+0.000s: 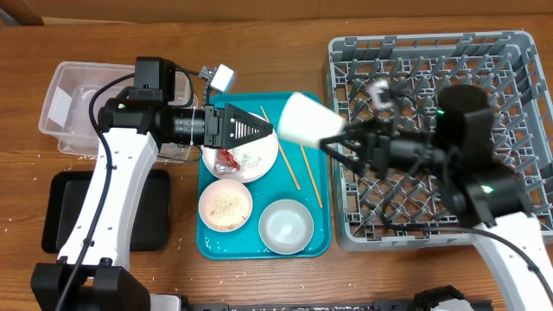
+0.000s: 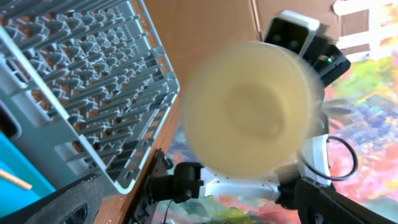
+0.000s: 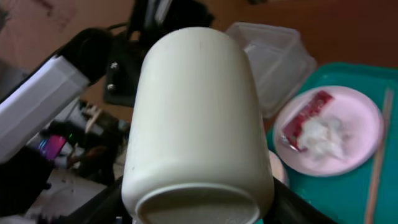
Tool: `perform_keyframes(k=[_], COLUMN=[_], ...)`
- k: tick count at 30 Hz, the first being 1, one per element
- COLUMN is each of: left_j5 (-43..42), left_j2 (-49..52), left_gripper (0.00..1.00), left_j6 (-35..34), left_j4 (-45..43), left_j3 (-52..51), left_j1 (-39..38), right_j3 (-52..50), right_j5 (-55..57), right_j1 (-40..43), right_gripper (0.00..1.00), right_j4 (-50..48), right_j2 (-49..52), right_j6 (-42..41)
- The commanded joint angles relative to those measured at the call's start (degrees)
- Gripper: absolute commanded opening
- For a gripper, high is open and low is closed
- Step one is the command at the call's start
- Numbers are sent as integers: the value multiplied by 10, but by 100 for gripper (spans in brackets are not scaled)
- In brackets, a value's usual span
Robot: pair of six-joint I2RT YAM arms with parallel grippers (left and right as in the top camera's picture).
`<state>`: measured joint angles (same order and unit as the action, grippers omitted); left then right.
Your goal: Sort waste into correct bins and load items into the dishwasher
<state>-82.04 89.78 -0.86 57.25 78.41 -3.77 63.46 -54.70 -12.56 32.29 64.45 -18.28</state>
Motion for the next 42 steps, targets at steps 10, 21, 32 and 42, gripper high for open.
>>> perform_keyframes(k=[10,21,32,42], left_j5=[134,184,300,831], left_j2=[-2,-2,-2,-2], left_gripper=[100,100,89,73], left_j6=[11,11,10,-262], left_j4=[36,64,94,163], left_j3=[8,8,8,-21], left_j1=[-4,-4,-4,-191], right_j3=[60,59,109,161], right_j5=[528,565,475,233], right_j1=[86,128,134,118], right_gripper=[54,55,99,100], right_j4=[449,499,464,354], right_j2=[-72,42,114,14], right_j6=[-48,-57,-18,5])
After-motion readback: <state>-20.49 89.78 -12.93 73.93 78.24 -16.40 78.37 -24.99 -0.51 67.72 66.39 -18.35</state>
